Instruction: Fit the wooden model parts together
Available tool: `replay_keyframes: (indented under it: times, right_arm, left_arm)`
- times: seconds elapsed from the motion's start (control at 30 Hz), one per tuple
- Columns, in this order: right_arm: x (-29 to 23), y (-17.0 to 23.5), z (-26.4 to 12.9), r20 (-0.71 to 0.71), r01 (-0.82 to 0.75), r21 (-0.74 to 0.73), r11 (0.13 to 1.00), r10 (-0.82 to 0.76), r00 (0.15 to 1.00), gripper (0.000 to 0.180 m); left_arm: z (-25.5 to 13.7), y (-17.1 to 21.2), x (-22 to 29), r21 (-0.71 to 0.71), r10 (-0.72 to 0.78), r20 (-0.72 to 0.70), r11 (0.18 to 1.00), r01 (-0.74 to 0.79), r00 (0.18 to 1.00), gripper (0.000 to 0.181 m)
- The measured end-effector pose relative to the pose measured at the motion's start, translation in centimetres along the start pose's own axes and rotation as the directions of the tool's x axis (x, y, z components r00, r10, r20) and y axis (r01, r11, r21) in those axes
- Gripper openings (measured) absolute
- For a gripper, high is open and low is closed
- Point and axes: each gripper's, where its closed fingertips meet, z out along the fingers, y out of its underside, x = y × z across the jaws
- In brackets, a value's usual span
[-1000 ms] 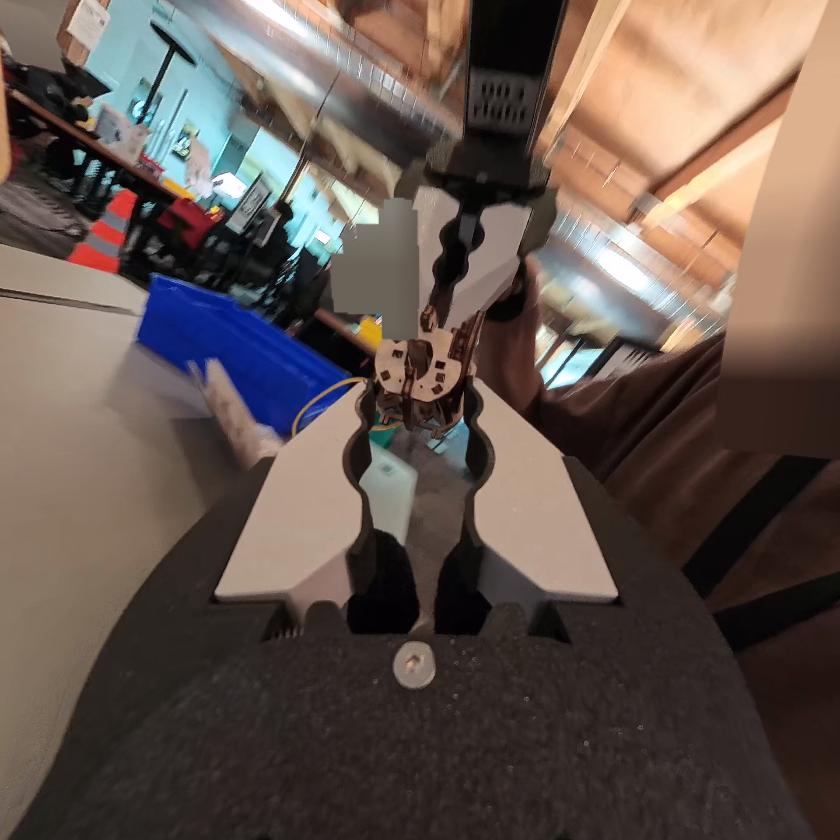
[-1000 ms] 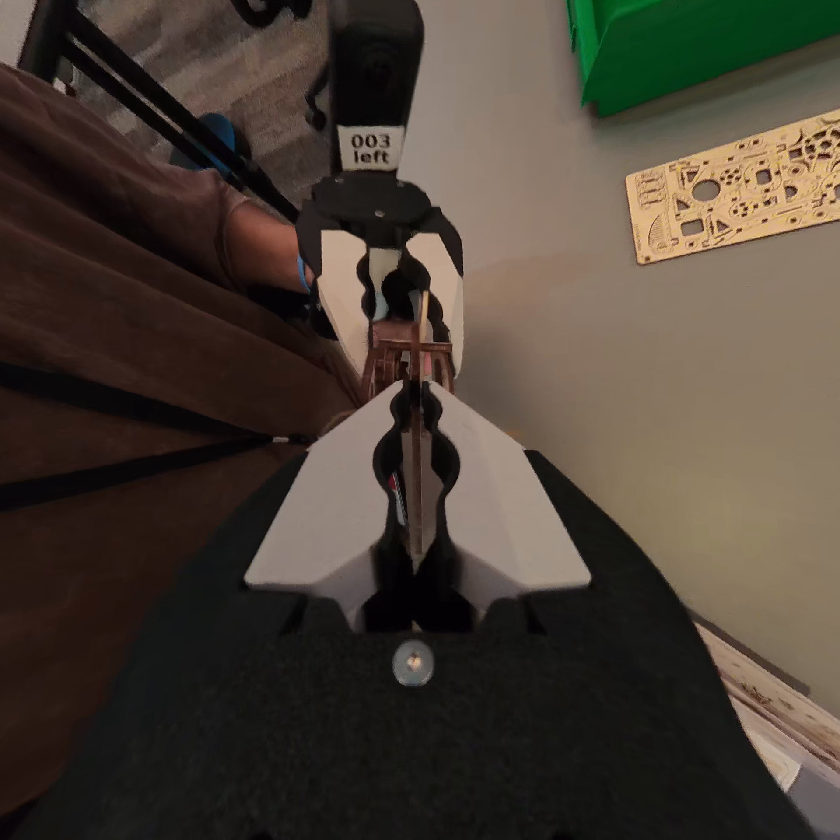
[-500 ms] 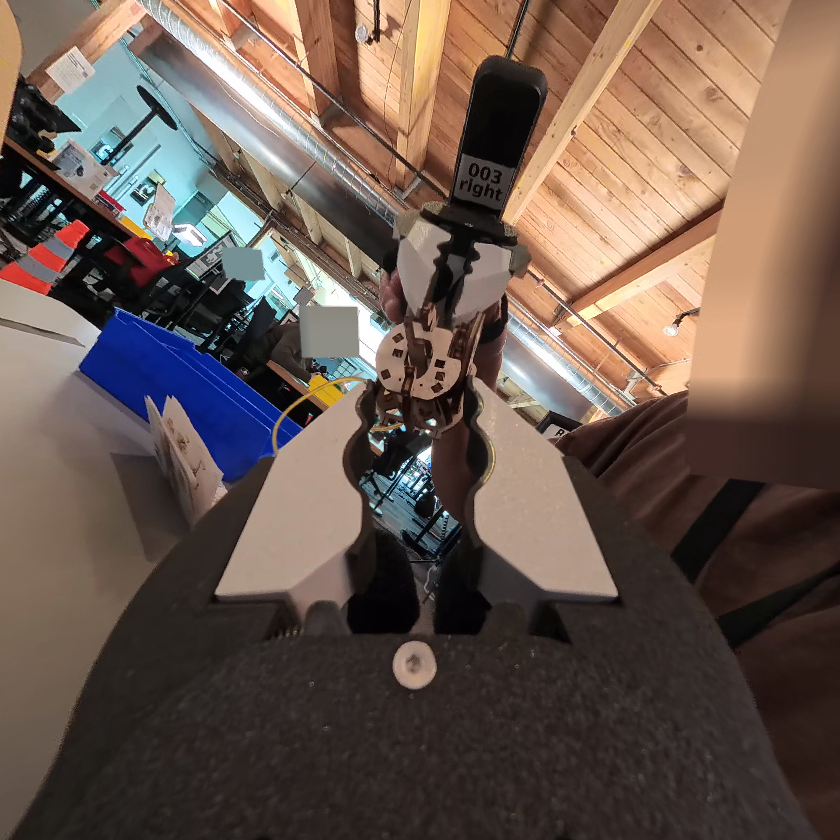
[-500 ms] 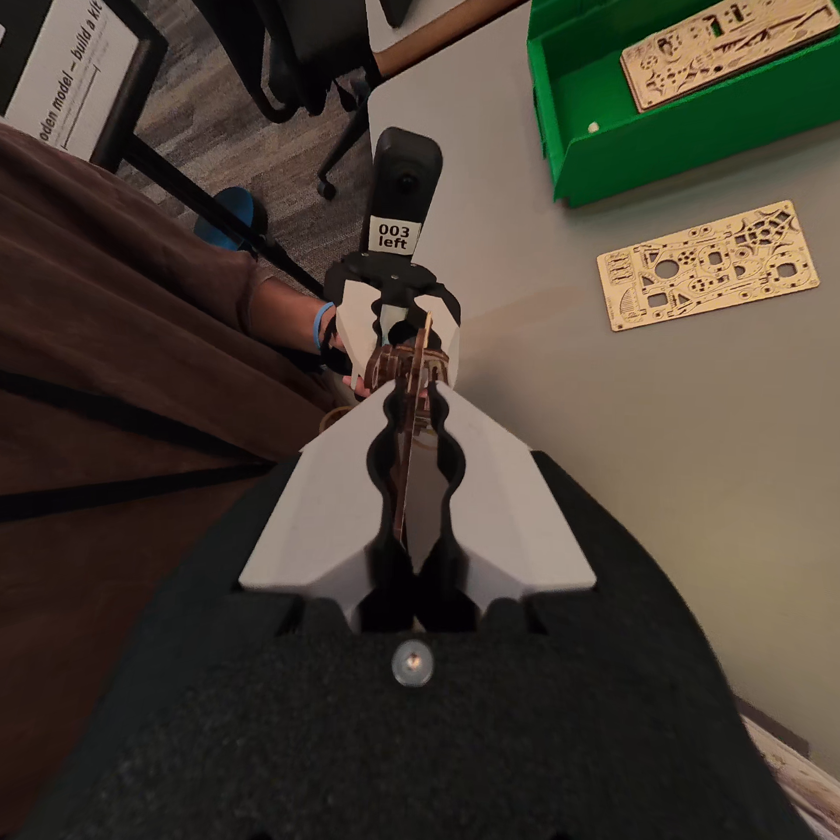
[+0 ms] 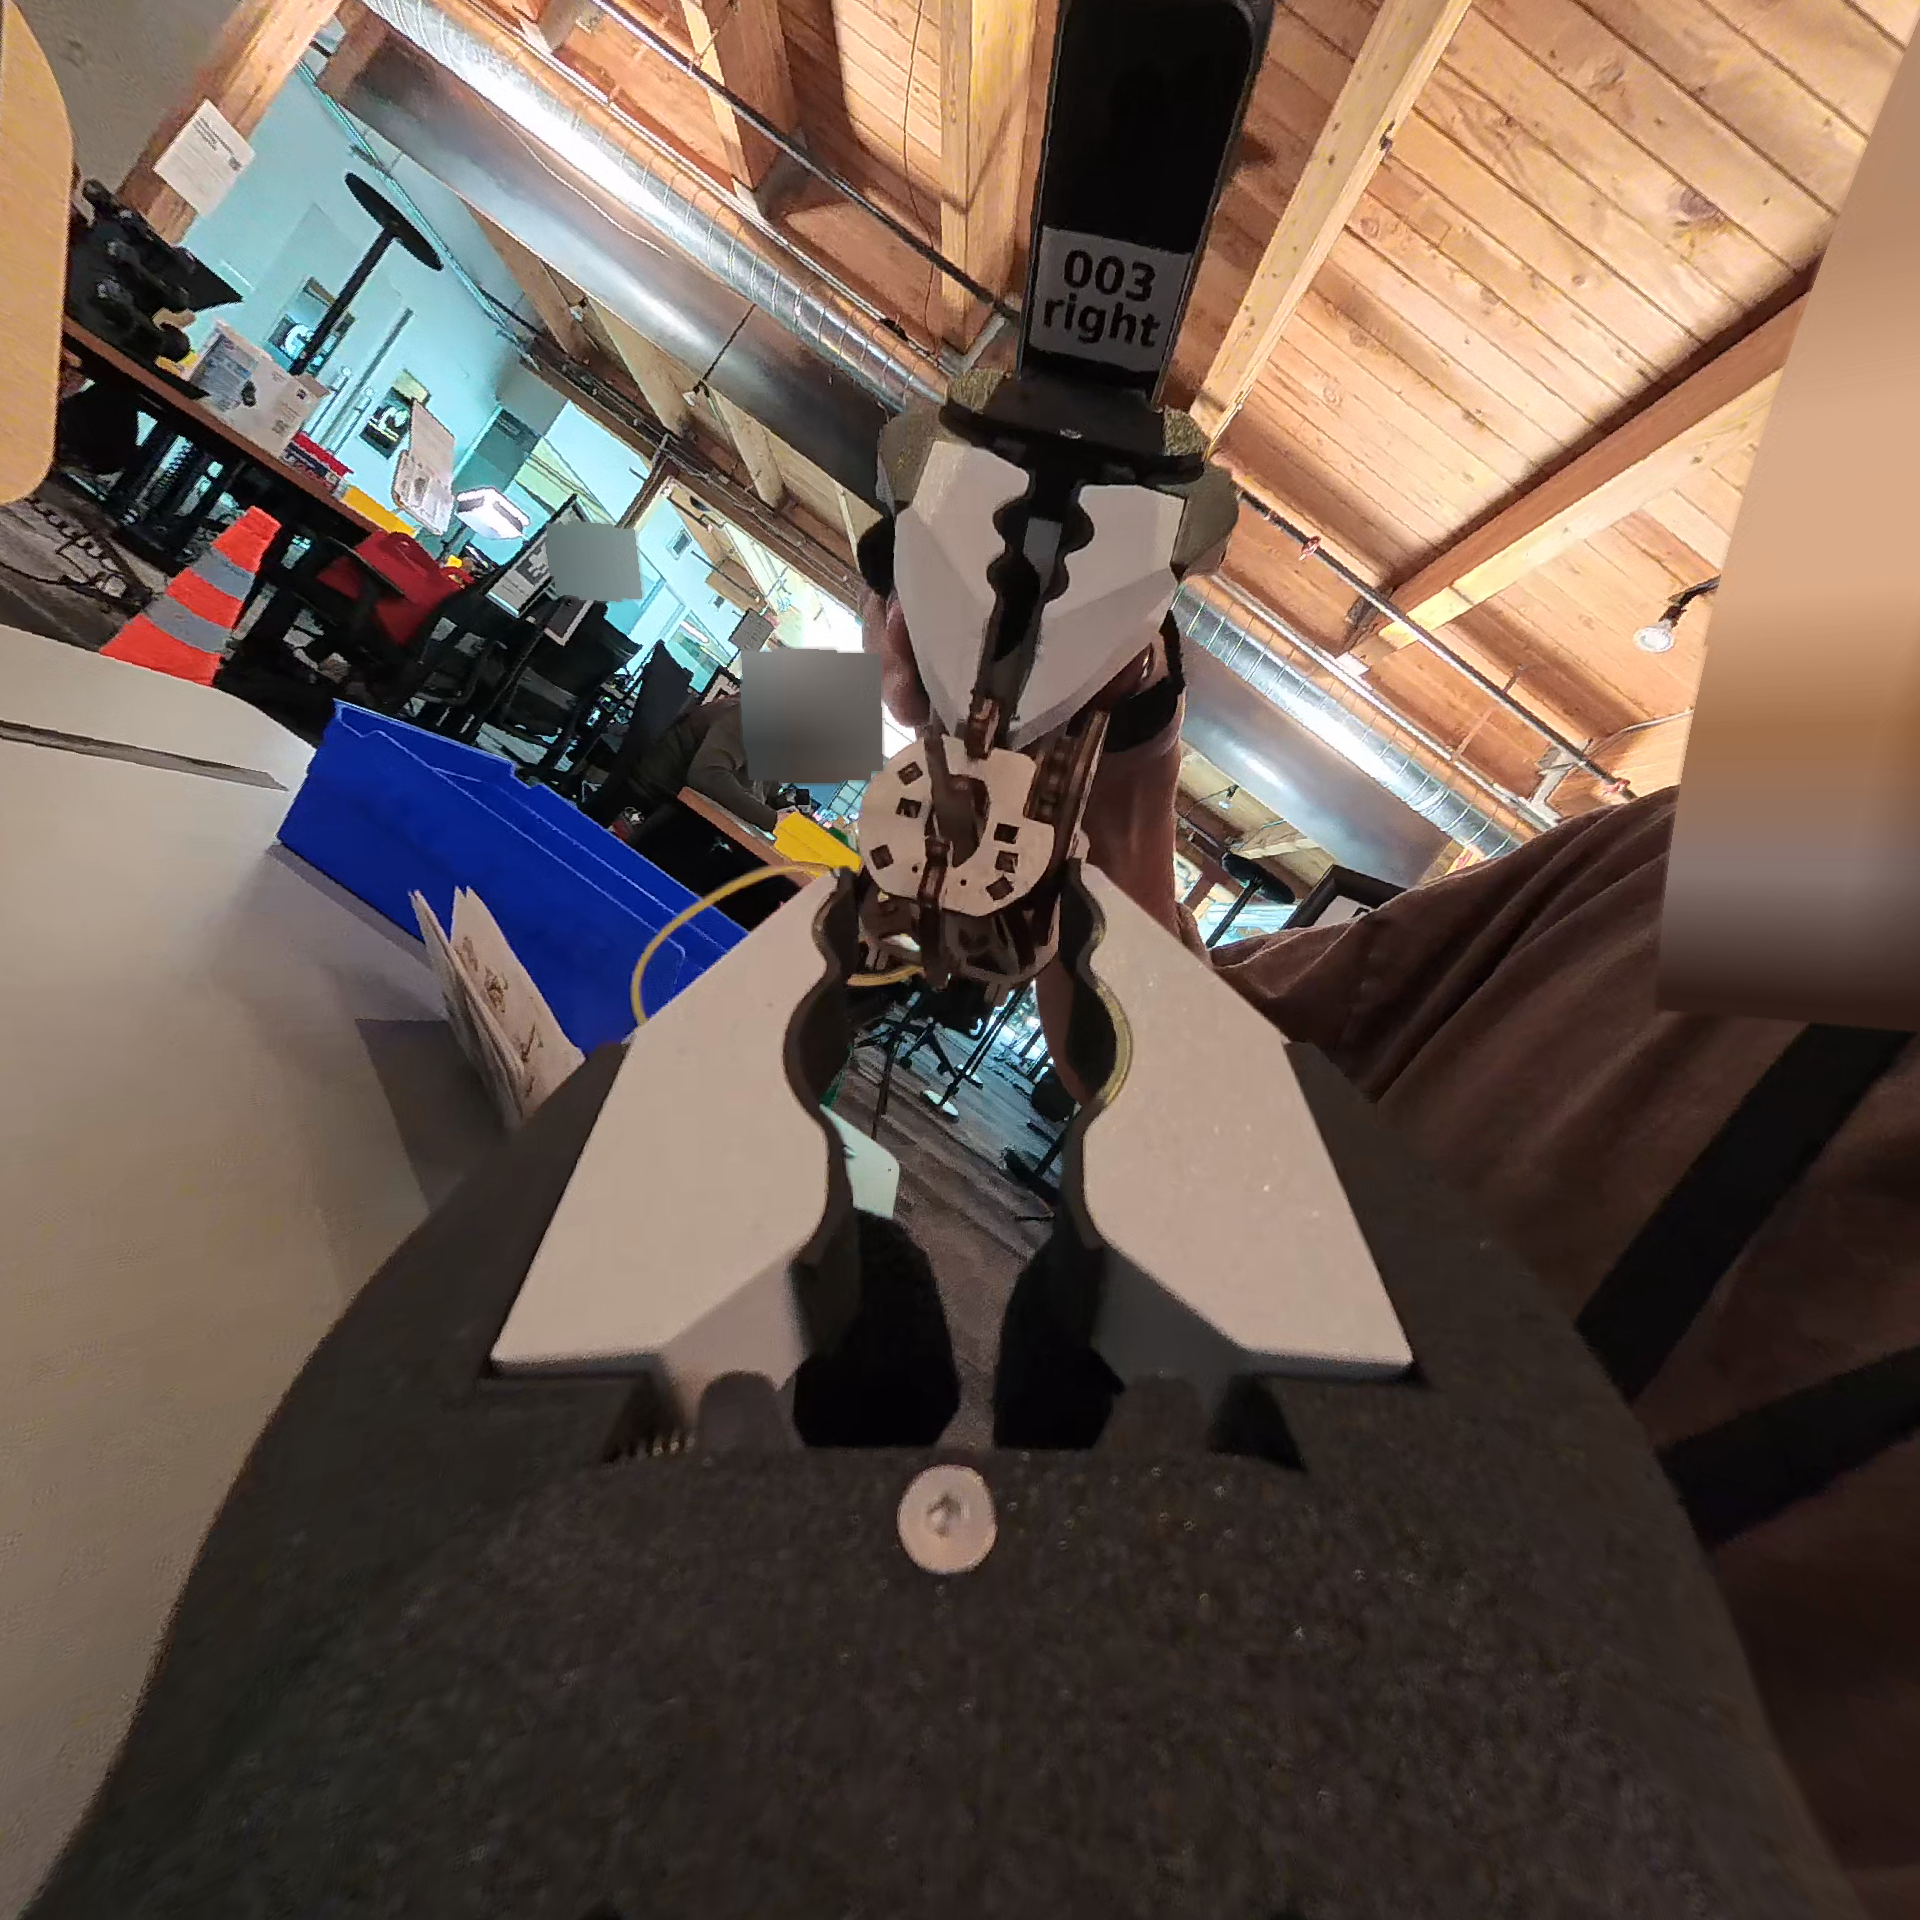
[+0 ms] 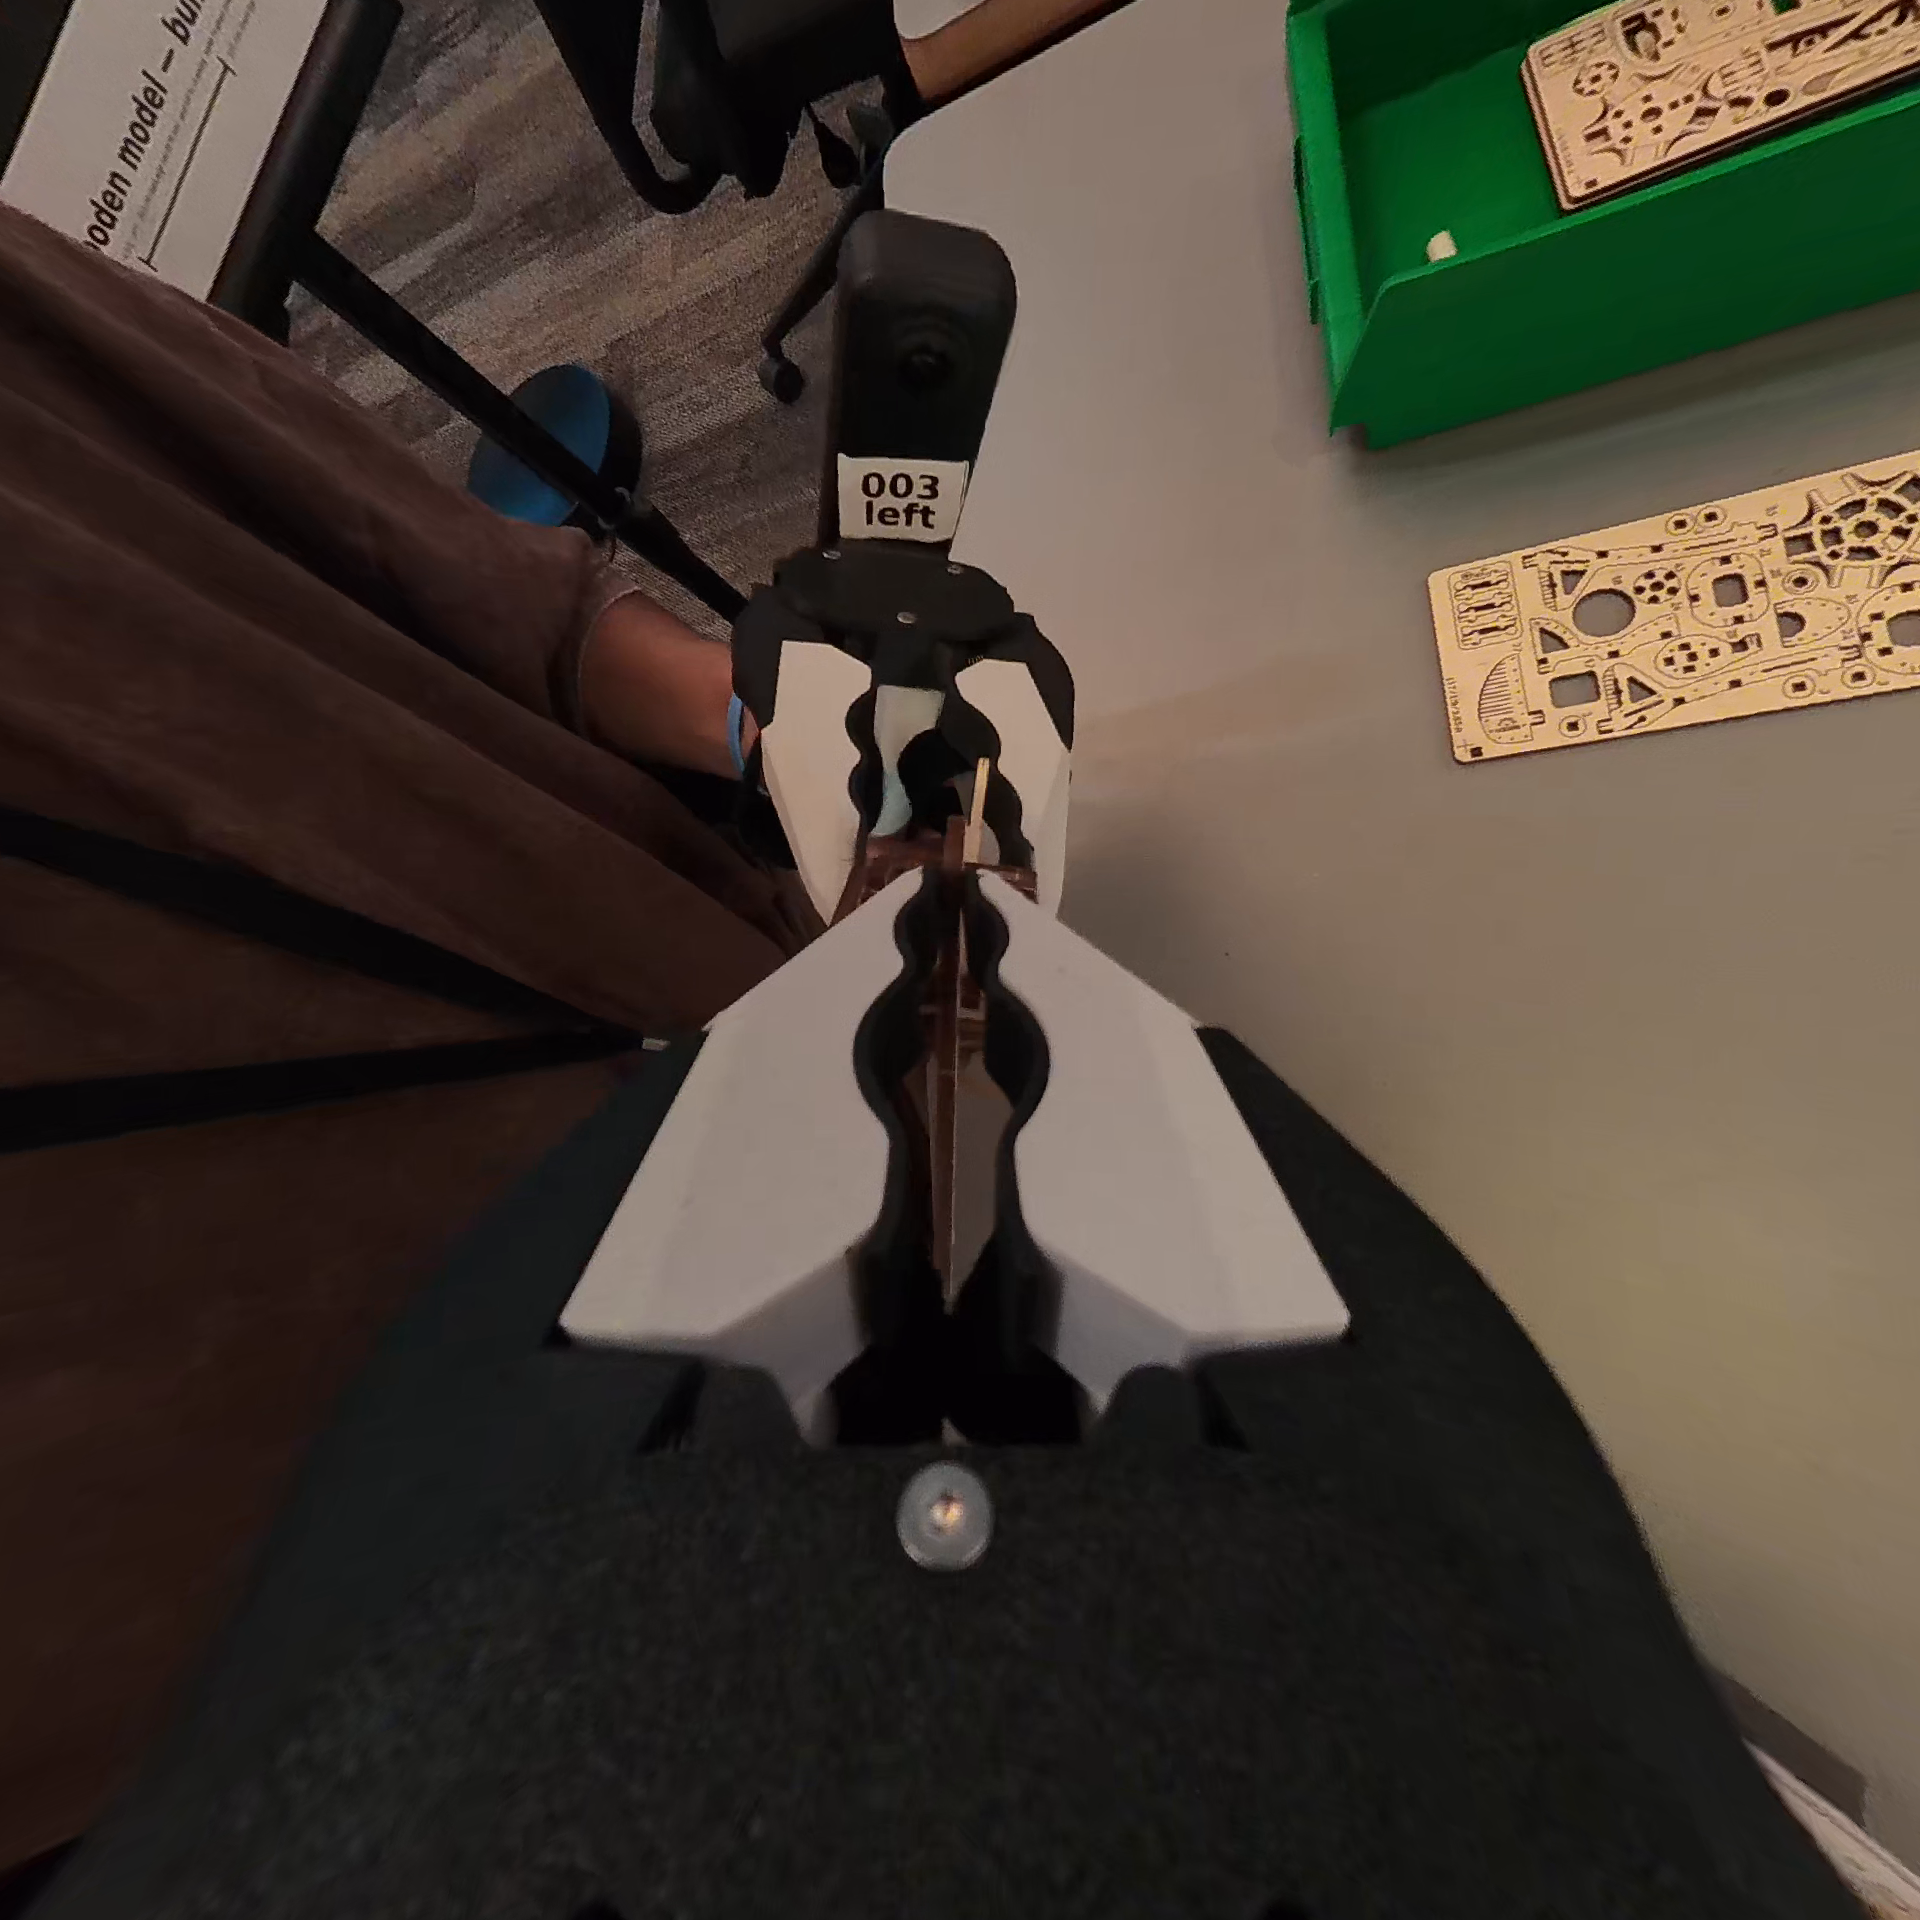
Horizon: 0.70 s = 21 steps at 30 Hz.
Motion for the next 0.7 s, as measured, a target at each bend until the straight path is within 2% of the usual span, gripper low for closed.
replay_keyframes:
  times: [0.5,0.6,0.7]
  right_arm:
    - [0.4,1.0,1.1,0.063,-0.006,-0.023,1.0,0.008,0.998,0.003]
    - [0.7,0.8,1.2,0.106,-0.07,0.001,0.998,0.069,0.992,0.003]
    - [1.0,0.7,1.0,0.074,-0.02,0.011,1.0,0.019,0.997,0.003]
  left_arm:
    - [-0.1,1.1,-1.0,-0.127,0.149,0.092,0.982,-0.137,0.985,0.035]
    - [-0.1,1.0,-1.2,-0.108,0.133,0.106,0.987,-0.122,0.985,0.035]
    - [-0.2,0.8,-1.4,-0.096,0.133,0.114,0.988,-0.122,0.985,0.035]
